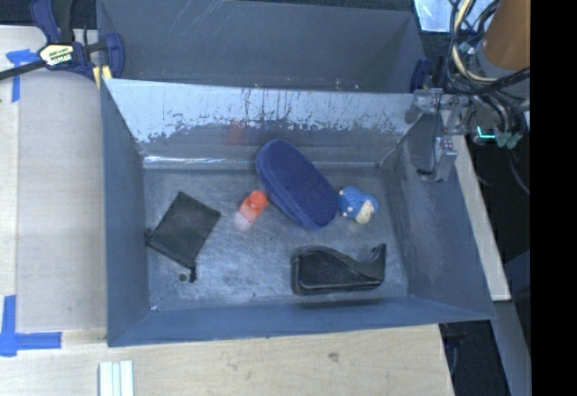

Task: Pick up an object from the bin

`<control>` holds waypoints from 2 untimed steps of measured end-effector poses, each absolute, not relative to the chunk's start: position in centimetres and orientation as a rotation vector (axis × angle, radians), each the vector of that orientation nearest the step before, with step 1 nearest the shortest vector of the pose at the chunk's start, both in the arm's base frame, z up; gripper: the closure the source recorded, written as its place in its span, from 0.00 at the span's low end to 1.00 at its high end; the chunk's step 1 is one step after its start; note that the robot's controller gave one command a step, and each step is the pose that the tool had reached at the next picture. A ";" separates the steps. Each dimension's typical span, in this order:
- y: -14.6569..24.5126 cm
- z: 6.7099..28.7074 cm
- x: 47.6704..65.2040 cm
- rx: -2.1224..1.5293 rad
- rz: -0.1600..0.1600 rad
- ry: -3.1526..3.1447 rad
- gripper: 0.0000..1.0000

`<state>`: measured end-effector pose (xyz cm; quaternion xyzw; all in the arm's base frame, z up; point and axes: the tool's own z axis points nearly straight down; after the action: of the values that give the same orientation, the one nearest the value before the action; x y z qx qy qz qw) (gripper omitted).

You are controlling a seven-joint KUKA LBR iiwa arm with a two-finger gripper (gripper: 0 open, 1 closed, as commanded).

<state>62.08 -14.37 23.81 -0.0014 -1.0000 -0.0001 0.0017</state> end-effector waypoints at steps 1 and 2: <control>-6.2 11.6 58.5 -0.216 -0.005 -3.129 0.00; -8.2 6.7 59.9 -0.210 0.001 -3.133 0.00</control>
Offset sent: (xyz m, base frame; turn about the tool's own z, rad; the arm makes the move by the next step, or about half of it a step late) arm -0.0345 0.0784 -0.1175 0.1381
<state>59.90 -8.22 6.72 -0.0667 -0.9978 0.0003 0.0007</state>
